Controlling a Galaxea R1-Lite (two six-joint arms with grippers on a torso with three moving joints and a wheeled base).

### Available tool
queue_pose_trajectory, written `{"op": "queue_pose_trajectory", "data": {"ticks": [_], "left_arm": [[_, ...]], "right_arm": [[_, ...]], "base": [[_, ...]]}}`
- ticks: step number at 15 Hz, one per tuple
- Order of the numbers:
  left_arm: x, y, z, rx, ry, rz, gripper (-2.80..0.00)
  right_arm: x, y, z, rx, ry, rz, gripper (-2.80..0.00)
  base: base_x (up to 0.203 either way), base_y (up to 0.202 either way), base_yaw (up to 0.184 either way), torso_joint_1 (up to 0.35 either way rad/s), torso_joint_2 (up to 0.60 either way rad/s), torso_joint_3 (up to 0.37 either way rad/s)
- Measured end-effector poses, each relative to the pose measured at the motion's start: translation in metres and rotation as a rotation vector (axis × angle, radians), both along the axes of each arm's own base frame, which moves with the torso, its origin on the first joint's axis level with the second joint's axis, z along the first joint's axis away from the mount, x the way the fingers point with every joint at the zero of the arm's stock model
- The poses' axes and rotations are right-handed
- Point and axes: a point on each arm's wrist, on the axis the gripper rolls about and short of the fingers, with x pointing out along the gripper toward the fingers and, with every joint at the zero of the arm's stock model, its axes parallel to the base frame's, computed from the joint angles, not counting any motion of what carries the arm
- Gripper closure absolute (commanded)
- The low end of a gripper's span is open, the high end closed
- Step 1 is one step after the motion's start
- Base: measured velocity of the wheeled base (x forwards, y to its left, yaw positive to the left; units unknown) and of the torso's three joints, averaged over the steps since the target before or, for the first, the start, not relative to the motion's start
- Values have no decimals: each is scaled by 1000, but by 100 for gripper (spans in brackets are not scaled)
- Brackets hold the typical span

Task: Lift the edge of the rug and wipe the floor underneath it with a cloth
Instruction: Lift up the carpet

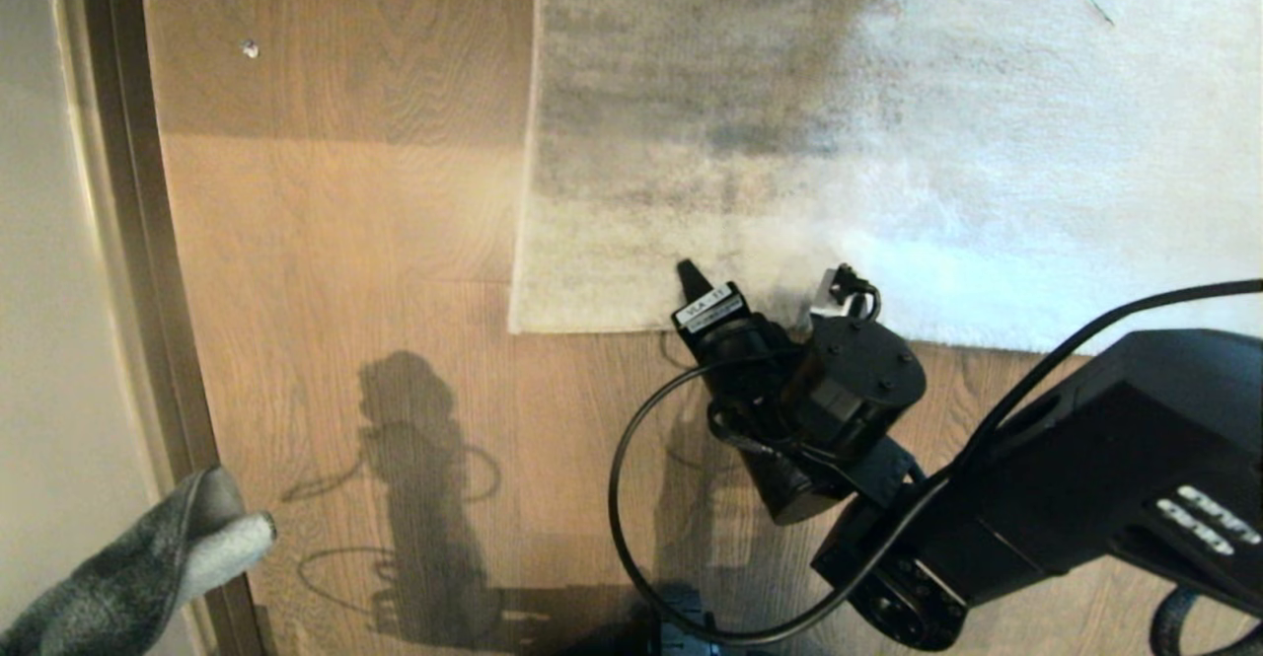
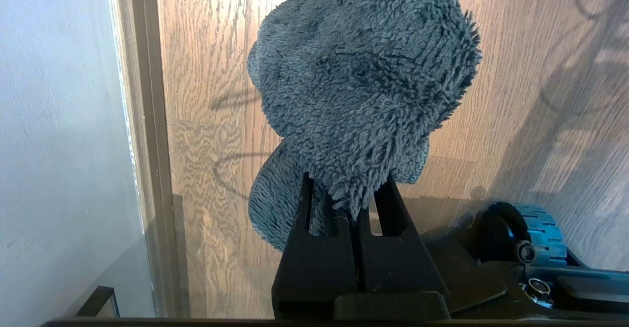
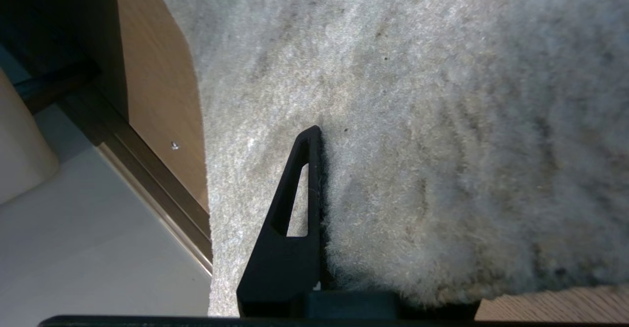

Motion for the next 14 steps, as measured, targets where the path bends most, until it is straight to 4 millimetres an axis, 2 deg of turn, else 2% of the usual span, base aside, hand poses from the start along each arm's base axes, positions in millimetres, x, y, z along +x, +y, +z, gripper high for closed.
{"op": "queue_pose_trajectory", "data": {"ticks": [6,14], "left_arm": [[0,0,0,0,0,0,0],[0,0,0,0,0,0,0]], "right_arm": [[-2,-3,11,33,-14,-3,0],[-17,-26,52,128,-72,-4,0]], "base": [[0,0,0,0,0,0],[0,0,0,0,0,0]]}}
